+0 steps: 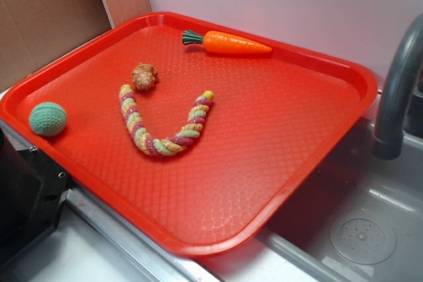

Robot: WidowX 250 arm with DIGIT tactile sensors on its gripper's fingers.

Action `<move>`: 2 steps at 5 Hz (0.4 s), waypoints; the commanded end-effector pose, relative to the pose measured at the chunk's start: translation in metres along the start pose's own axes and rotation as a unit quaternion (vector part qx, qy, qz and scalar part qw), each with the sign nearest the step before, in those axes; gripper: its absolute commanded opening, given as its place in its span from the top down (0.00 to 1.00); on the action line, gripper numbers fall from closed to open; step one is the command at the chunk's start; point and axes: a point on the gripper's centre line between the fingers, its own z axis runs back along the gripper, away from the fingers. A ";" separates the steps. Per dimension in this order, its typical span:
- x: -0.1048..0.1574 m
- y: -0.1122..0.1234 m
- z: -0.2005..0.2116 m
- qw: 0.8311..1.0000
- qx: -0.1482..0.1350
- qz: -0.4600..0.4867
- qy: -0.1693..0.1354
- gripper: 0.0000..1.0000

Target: Grab the shell.

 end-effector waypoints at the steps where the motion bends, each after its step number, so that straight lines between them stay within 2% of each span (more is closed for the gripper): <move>1: 0.000 0.000 0.000 1.000 0.000 0.000 0.000 0.00; 2: 0.037 0.037 -0.041 0.993 0.021 0.113 -0.016 0.00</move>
